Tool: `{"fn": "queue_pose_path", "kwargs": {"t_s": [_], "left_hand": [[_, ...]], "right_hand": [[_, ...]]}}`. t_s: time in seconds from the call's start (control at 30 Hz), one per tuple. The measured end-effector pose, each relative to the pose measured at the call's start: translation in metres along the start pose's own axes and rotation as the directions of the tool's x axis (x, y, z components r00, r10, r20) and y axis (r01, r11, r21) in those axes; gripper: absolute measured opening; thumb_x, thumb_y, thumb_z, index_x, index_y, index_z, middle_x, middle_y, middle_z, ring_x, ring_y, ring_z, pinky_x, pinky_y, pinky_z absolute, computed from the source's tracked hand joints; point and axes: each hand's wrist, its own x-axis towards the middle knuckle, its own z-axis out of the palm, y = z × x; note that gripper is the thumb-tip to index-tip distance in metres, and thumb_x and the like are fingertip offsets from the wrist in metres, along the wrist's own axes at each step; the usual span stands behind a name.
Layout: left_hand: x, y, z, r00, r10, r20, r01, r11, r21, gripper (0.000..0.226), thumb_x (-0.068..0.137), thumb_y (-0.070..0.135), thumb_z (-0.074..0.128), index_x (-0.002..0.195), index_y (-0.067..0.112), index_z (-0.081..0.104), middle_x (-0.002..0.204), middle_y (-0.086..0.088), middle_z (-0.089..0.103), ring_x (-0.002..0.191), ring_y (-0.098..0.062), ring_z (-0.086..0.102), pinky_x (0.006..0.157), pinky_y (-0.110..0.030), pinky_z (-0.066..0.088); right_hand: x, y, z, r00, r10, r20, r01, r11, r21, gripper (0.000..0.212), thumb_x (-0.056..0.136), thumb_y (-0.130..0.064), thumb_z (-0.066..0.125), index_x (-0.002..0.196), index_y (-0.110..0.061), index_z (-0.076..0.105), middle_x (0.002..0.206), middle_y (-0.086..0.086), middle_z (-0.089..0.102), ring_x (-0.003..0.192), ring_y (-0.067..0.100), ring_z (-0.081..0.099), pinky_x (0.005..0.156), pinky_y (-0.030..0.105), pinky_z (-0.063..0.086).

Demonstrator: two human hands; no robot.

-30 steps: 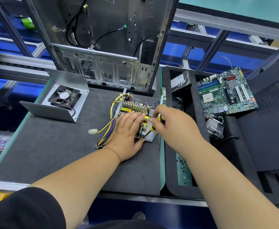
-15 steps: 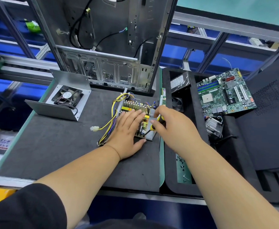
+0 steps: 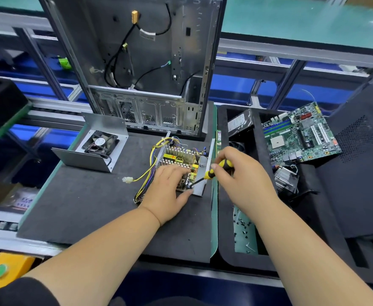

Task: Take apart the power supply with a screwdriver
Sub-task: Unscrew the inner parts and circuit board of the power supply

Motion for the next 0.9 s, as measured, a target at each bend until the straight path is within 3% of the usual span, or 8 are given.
{"fn": "queue_pose_path", "kwargs": {"t_s": [0.13,0.27,0.37,0.43,0.6,0.7,0.9], "left_hand": [[0.011,0.016,-0.007,0.994,-0.101,0.048,0.108,0.979,-0.175,0.027,0.086,0.026,0.073,0.112,0.023,0.065,0.097,0.009,0.060,0.093,-0.015,0.056,0.090,-0.034,0.048],[0.020,0.036,-0.008,0.994,-0.108,0.030,0.112,0.959,-0.260,0.008,0.087,0.017,0.072,0.095,0.020,0.071,0.084,0.008,0.062,0.079,-0.009,0.057,0.078,-0.029,0.048],[0.030,0.051,-0.007,0.994,-0.105,0.024,0.108,0.962,-0.252,0.002,0.087,0.019,0.073,0.089,0.019,0.071,0.083,0.006,0.064,0.079,-0.009,0.056,0.075,-0.025,0.047],[0.037,0.061,-0.007,0.996,-0.093,0.015,0.094,0.964,-0.250,0.005,0.088,0.020,0.072,0.086,0.023,0.069,0.081,0.009,0.062,0.078,-0.006,0.055,0.072,-0.016,0.043],[0.053,0.095,0.002,0.998,0.009,0.069,0.001,0.990,-0.143,0.013,0.092,0.028,0.066,0.081,0.029,0.060,0.077,0.013,0.056,0.076,-0.008,0.051,0.068,-0.022,0.042],[0.057,0.112,0.014,0.988,0.057,0.144,-0.052,0.998,-0.037,0.013,0.094,0.031,0.063,0.082,0.026,0.061,0.076,0.017,0.052,0.077,-0.010,0.048,0.067,-0.027,0.038],[0.057,0.143,0.049,0.963,0.085,0.254,-0.066,0.994,-0.082,0.012,0.096,0.035,0.059,0.091,0.027,0.066,0.087,0.014,0.061,0.088,-0.011,0.055,0.079,-0.031,0.047]], "right_hand": [[-0.007,0.009,-0.015,0.994,0.047,-0.103,-0.030,0.987,0.158,0.012,0.093,-0.029,0.061,0.084,-0.031,0.053,0.073,-0.012,0.058,0.060,0.010,0.046,0.055,0.030,0.038],[-0.014,0.018,-0.032,0.989,0.079,-0.127,-0.042,0.962,0.271,0.015,0.095,-0.029,0.060,0.083,-0.031,0.051,0.079,-0.005,0.070,0.053,0.010,0.042,0.052,0.027,0.035],[-0.021,0.024,-0.046,0.978,0.093,-0.188,-0.028,0.948,0.318,0.016,0.095,-0.025,0.061,0.082,-0.028,0.053,0.071,-0.022,0.065,0.051,0.004,0.043,0.047,0.012,0.032],[-0.025,0.030,-0.055,0.963,0.123,-0.239,-0.038,0.942,0.334,0.016,0.095,-0.024,0.061,0.081,-0.027,0.054,0.067,-0.023,0.061,0.052,0.002,0.044,0.048,0.011,0.033],[-0.033,0.047,-0.078,0.916,0.200,-0.347,-0.079,0.940,0.333,0.013,0.094,-0.031,0.059,0.082,-0.030,0.052,0.068,-0.015,0.058,0.053,0.008,0.042,0.050,0.019,0.033],[-0.039,0.055,-0.090,0.893,0.223,-0.390,-0.094,0.941,0.324,0.009,0.092,-0.035,0.055,0.085,-0.030,0.052,0.069,-0.012,0.058,0.054,0.011,0.044,0.053,0.031,0.037],[-0.047,0.071,-0.098,0.880,0.262,-0.397,-0.163,0.950,0.266,0.012,0.095,-0.030,0.058,0.085,-0.030,0.052,0.074,-0.009,0.058,0.067,0.014,0.052,0.062,0.036,0.044]]}}
